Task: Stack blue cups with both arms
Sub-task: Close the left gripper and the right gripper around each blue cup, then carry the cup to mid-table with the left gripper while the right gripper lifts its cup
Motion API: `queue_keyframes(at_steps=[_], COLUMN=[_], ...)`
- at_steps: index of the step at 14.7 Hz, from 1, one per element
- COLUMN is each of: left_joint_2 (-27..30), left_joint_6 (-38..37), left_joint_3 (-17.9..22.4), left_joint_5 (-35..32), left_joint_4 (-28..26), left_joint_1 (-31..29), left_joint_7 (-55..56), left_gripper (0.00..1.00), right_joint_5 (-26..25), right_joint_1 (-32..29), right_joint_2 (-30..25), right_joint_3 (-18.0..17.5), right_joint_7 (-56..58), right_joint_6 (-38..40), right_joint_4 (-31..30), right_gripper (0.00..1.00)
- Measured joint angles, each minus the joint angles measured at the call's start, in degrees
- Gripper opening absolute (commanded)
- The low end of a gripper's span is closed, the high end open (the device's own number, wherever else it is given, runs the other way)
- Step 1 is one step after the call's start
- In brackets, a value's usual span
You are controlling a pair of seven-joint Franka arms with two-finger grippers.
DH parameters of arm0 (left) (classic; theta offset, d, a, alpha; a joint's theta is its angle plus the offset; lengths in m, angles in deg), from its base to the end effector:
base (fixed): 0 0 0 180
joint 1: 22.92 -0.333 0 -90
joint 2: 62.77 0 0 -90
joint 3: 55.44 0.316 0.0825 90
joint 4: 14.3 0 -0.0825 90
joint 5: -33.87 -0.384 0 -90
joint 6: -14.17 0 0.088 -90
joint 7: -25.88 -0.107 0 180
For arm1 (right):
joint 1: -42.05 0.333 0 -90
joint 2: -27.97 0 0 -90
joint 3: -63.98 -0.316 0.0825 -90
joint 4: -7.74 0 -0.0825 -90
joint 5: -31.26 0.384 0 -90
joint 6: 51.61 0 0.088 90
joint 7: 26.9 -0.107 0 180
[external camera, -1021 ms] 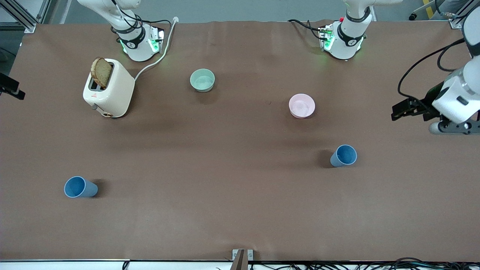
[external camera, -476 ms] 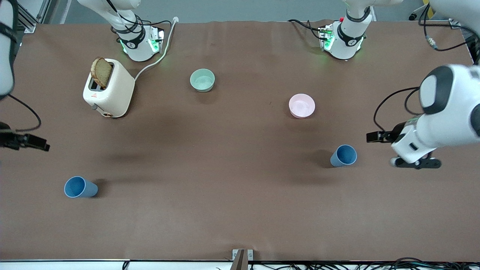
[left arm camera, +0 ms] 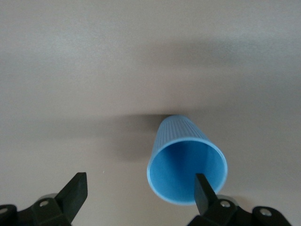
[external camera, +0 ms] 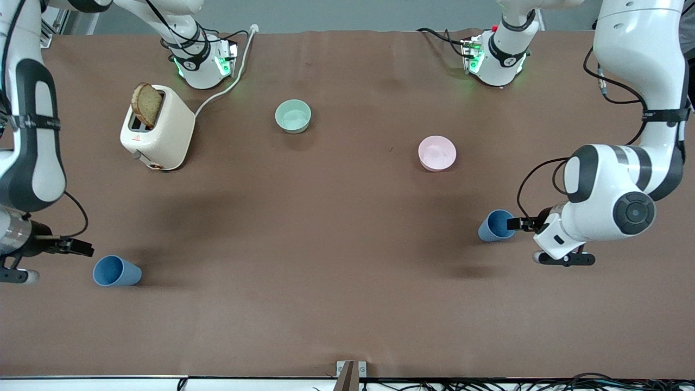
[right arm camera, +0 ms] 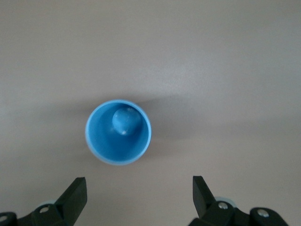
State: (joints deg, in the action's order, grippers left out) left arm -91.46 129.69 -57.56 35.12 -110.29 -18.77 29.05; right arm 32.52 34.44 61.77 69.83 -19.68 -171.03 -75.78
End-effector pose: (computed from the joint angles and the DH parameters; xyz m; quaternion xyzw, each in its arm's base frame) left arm 0.6529 -0.0706 0.3005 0.9964 -0.0199 -0.0810 0.0118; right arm 0.6987 -0.1528 0.3447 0.9984 -0.0505 0.0162 0.0218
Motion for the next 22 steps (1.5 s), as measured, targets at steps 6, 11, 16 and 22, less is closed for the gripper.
queue_keyframes(at_steps=[6, 11, 16, 22], left_joint_2=[-0.29, -0.39, -0.35, 1.38], left_joint_6=[6.93, 7.24, 7.46, 4.24], left_joint_3=[-0.05, -0.05, -0.03, -1.65], left_joint_5=[-0.1, -4.49, -5.09, -5.2], left_joint_4=[-6.1, -6.85, -6.57, -0.91], left_joint_1=[1.2, 1.56, 1.52, 1.68], left_joint_7=[0.0, 0.0, 0.0, -0.36], left_gripper=[0.97, 0.31, 0.01, 0.0], right_joint_5=[2.18, 2.25, 2.32, 2.35], right_joint_1=[-0.11, -0.06, -0.06, 0.21], right_joint_2=[5.78, 7.8, 8.17, 4.65], right_joint_3=[-0.2, -0.28, -0.31, -0.47], right_joint_7=[0.06, 3.05, 3.42, 3.47], right_joint_6=[-4.73, -8.62, -8.93, 0.14], right_joint_4=[0.16, 0.25, 0.69, 3.39], right_gripper=[0.66, 0.04, 0.0, 0.0])
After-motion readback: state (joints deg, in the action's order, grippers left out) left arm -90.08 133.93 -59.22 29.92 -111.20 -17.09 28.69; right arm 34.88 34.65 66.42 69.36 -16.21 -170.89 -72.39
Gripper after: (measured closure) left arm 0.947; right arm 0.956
